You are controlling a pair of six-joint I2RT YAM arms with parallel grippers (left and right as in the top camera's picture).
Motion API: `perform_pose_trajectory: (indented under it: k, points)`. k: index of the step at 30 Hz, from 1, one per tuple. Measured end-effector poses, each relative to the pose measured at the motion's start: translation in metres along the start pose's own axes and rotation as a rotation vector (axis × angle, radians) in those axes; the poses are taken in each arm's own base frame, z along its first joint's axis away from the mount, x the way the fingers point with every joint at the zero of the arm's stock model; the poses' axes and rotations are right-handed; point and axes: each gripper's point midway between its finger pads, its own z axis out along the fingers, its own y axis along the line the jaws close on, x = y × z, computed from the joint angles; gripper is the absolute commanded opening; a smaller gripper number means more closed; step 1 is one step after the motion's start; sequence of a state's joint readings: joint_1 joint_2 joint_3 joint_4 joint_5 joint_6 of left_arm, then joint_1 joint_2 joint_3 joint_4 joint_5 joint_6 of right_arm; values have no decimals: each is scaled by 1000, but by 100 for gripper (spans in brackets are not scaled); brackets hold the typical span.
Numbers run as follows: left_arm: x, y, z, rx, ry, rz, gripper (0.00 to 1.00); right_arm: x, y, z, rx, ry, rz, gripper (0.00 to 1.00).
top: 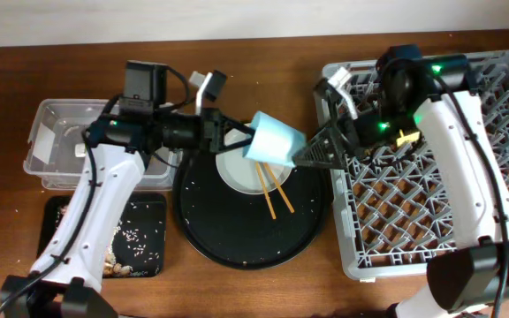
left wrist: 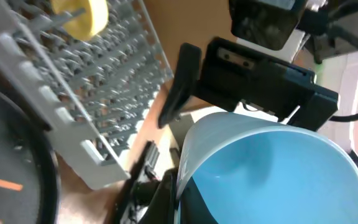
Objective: Sort waste into correct bins and load items into the dishwasher rack
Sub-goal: 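Lift the blue cup with the left gripper and hand it to the right gripper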
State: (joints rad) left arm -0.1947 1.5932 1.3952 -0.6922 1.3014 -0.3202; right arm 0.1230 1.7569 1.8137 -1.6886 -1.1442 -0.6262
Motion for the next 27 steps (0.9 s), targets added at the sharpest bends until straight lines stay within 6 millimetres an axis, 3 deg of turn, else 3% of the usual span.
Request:
perform_pose_trajectory:
  k: [3,6,10,12,15,18,22,27]
  points:
    - [10,-11,13,49,51,10,1,-3,9,4,-41,-10,-24,71]
    - [9,-8,14,32,46,11,0,-7,16,4,-80,-39,-33,66]
    - [7,-7,14,24,39,26,0,-7,16,4,-82,-40,-34,76]
    - [-4,-12,13,36,11,100,1,-7,16,4,-80,-38,-26,78]
    - [-19,-20,9,61,-22,119,1,-10,20,3,-104,-55,-25,73]
    - [-18,-20,10,65,-17,96,1,-18,23,2,-131,-91,-59,72]
    - [-14,-25,13,86,2,91,0,-24,31,1,-180,-128,-62,61]
    - [-15,-23,11,74,-2,75,7,-31,29,-3,-182,-159,-94,60]
